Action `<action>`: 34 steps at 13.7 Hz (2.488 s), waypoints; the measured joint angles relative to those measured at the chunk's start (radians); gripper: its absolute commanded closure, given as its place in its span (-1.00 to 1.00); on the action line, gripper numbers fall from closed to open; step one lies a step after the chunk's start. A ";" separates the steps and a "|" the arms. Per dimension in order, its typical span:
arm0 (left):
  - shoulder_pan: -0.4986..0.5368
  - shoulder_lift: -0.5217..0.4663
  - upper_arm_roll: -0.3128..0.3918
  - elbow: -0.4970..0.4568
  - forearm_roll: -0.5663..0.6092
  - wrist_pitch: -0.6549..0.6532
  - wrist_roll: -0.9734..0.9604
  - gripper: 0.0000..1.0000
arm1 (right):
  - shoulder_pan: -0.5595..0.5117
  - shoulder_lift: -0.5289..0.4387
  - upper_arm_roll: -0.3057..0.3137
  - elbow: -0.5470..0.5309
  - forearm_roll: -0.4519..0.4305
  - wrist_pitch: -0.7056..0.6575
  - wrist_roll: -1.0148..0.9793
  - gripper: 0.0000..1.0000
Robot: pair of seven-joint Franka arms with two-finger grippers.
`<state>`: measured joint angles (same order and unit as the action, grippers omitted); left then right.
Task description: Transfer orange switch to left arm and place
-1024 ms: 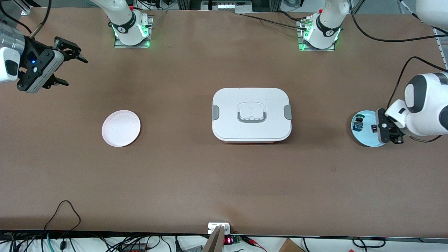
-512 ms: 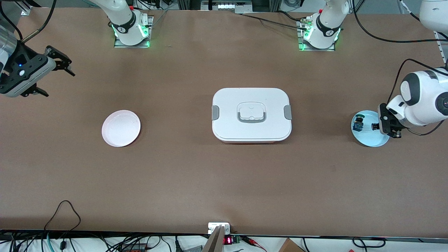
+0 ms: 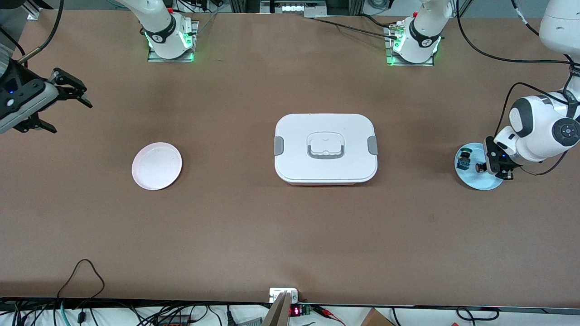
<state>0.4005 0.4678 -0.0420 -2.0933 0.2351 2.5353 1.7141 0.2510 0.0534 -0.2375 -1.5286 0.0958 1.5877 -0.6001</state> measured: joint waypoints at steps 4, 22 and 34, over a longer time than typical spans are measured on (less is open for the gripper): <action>0.003 0.001 -0.003 0.000 0.000 0.000 0.008 -1.00 | 0.004 -0.003 0.002 0.001 -0.008 -0.057 0.348 -1.00; 0.004 -0.132 -0.265 0.414 0.000 -0.889 -0.558 -1.00 | 0.014 0.103 0.004 0.004 -0.046 0.029 0.442 -1.00; -0.150 -0.189 -0.261 0.727 -0.043 -1.176 -1.547 -1.00 | 0.019 0.096 0.005 0.007 -0.068 0.029 0.442 -1.00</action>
<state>0.2503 0.2783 -0.3026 -1.3662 0.1922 1.3592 0.1670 0.2695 0.1493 -0.2326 -1.5212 0.0281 1.6171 -0.1576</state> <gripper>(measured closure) 0.000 0.000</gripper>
